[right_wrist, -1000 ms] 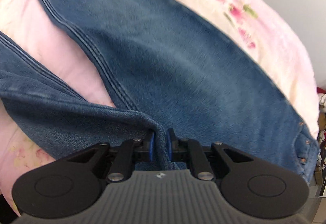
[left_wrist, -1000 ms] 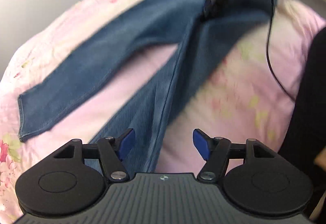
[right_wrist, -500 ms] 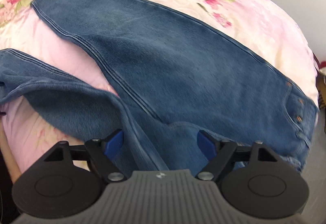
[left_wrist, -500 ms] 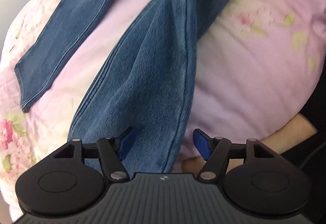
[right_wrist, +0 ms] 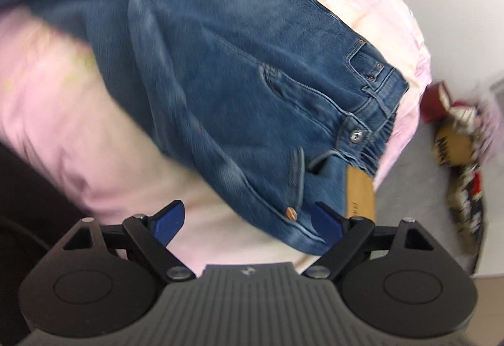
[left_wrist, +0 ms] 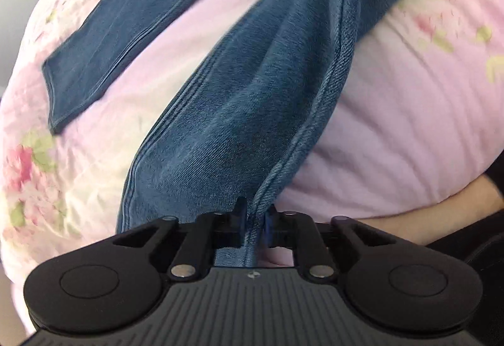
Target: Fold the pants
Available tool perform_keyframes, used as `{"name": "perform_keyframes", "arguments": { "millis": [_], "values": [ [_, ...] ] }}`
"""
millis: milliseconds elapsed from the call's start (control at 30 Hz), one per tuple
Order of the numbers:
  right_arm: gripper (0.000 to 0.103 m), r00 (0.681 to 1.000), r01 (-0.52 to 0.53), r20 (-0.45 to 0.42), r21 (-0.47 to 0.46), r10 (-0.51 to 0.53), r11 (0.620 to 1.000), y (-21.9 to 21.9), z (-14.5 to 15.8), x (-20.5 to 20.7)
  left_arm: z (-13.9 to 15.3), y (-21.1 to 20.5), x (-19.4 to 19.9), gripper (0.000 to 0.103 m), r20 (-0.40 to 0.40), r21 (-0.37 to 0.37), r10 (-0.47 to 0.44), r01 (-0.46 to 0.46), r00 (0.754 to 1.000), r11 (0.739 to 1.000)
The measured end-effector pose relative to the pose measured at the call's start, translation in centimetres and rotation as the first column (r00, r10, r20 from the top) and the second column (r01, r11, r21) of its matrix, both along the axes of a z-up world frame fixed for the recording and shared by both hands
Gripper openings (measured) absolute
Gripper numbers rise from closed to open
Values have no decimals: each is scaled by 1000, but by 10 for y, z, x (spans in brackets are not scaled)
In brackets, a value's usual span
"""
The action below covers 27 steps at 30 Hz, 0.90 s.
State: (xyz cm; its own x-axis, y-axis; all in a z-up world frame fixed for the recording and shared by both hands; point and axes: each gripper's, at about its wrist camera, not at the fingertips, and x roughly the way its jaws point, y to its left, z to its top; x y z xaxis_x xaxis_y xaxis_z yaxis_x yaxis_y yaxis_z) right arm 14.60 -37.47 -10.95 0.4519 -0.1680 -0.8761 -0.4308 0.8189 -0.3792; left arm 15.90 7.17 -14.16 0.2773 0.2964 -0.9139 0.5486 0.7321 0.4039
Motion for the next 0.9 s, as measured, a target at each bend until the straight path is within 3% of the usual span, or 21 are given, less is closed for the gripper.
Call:
{"name": "perform_keyframes", "arguments": {
  "millis": [67,200,267,333,400,533,633,767,900],
  "values": [
    [78,999,-36,36,-51,38,998,2,-6,-6,14,11,-1,11,65,-25,27,-26,998,999],
    [54,994,-61,81,-159,75,985,5,-20,-6,43,26,-1,9,158,-74,112,-101,981,992],
    [48,993,-60,86,-194,78,979,5,-26,-4,59,25,-6,8,222,-77,135,-121,966,990],
    [30,994,-33,95,-180,51,983,6,-23,-6,75,30,-8,8,282,-100,175,-153,943,983],
    [21,990,5,138,-193,22,981,9,-15,-12,90,35,-10,8,324,-145,222,-184,919,972],
    [14,975,69,223,-227,-18,971,13,9,-33,114,46,-22,8,400,-198,285,-222,871,955],
    [12,964,81,264,-228,-19,970,16,30,-51,134,49,-35,8,429,-238,311,-226,848,945],
    [10,961,101,273,-231,-35,968,23,54,-65,152,55,-46,8,457,-257,314,-215,832,942],
    [10,967,114,248,-232,-55,966,21,58,-60,158,55,-45,8,472,-248,288,-188,833,950]
  ]
}}
